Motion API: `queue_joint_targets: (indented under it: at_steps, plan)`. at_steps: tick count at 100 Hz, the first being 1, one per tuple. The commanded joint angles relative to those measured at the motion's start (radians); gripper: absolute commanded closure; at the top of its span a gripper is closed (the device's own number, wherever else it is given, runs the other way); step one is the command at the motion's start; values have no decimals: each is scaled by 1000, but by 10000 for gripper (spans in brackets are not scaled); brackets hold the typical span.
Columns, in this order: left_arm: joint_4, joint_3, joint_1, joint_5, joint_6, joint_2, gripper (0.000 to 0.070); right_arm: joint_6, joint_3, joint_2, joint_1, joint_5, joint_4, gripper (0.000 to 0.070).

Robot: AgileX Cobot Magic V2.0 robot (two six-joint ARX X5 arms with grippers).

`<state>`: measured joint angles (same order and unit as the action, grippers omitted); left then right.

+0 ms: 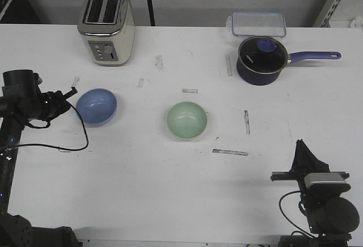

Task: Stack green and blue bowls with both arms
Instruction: 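Reach the left gripper to the light blue bowl rim and grasp it, then lift the blue bowl with the left gripper over the green bowl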

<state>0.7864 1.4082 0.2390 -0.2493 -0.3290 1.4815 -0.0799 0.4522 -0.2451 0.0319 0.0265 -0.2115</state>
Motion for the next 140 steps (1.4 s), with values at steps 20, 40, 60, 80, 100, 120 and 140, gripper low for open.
queue_joint_targets:
  at_steps: [20, 40, 60, 80, 100, 120, 140]
  plan:
    - [-14, 24, 35, -7, -4, 96, 473, -9, 5, 2, 2, 0, 9, 697]
    - [-23, 24, 23, -7, -5, 161, 401, -9, 5, 2, 2, 0, 9, 696]
    - [-32, 23, 0, -7, -4, 207, 401, -9, 5, 2, 2, 0, 9, 697]
    - [-32, 22, -26, -6, -4, 261, 402, -9, 5, 2, 2, 0, 9, 697]
    - [-46, 21, -44, -3, -4, 297, 408, -9, 5, 2, 2, 0, 9, 697]
    - [-60, 21, -49, 6, -5, 318, 424, -9, 5, 2, 2, 0, 9, 697]
    - [-61, 21, -50, 69, -4, 319, 638, -9, 5, 2, 2, 0, 9, 697]
